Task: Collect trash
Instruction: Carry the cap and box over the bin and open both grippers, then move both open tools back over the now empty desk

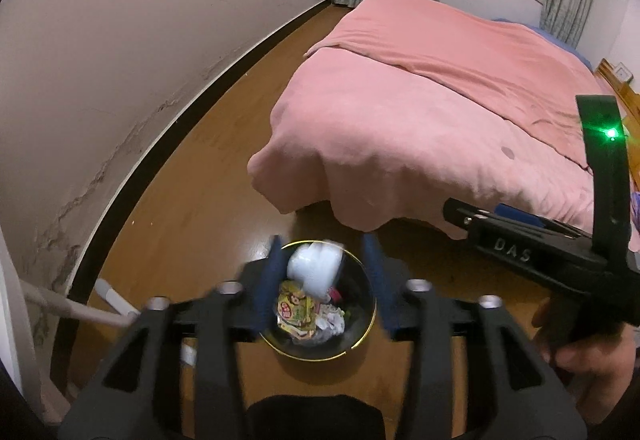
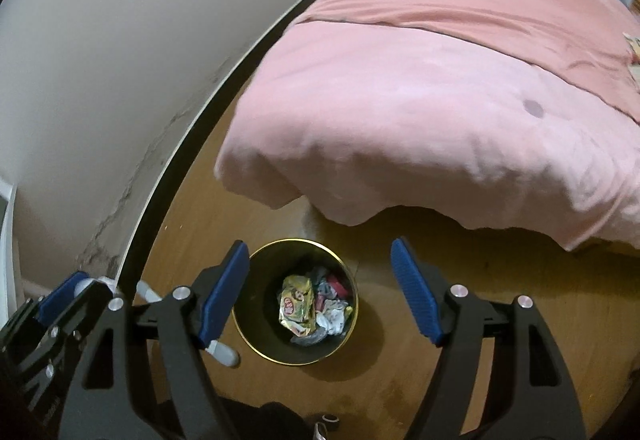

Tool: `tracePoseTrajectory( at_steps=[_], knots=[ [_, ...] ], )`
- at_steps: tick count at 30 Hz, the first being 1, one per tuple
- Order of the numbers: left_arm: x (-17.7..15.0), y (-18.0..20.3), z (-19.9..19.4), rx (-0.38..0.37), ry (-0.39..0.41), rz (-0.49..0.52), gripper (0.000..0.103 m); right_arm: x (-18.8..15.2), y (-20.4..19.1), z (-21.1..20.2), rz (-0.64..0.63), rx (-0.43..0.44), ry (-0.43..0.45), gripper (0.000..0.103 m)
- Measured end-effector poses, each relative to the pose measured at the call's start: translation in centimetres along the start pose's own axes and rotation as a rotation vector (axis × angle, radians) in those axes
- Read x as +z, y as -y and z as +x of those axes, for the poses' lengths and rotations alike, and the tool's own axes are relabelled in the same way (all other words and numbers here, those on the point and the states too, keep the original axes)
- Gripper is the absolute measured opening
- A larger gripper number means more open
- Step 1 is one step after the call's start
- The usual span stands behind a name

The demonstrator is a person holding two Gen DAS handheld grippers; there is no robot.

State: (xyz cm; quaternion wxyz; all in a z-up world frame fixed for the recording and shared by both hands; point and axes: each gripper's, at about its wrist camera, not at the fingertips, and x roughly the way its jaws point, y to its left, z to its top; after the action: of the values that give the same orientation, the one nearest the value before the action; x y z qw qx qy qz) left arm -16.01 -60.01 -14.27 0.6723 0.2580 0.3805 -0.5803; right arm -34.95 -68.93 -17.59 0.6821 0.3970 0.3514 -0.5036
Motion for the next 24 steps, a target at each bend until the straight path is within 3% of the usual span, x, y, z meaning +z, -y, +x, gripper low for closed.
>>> tracePoseTrajectory(
  at_steps=[6, 9, 13, 17, 20, 24],
  knots=[
    [0.3, 0.3, -0.4, 0.006, 0.021, 0.008, 0.071, 0.2, 0.3, -0.2, -0.001, 0.0, 0.007, 0.072],
    [0.2, 0.2, -1.9, 0.019, 0.044, 0.023, 0.081, 0.2, 0.0, -0.7, -0.017, -0.01, 0.03, 0.08],
    [-0.3, -1.1, -6.0, 0.048, 0.095, 0.001, 0.092, 0.1, -1.5, -1.8, -0.064, -0.008, 0.06, 0.087],
    [-1.7, -5.3, -12.3, 0.097, 0.163, -0.087, 0.096, -0.4, -5.5, -4.0, -0.159, 0.043, 0.095, 0.09],
    [-4.2, -9.4, -17.5, 0.199, 0.206, -0.153, 0.096, -1.2, -10.1, -6.6, -0.265, 0.117, 0.139, 0.092],
    [-9.5, -16.4, -24.5, 0.401, 0.224, -0.264, 0.096, -2.9, -16.8, -10.5, -0.407, 0.212, 0.211, 0.094]
  ],
)
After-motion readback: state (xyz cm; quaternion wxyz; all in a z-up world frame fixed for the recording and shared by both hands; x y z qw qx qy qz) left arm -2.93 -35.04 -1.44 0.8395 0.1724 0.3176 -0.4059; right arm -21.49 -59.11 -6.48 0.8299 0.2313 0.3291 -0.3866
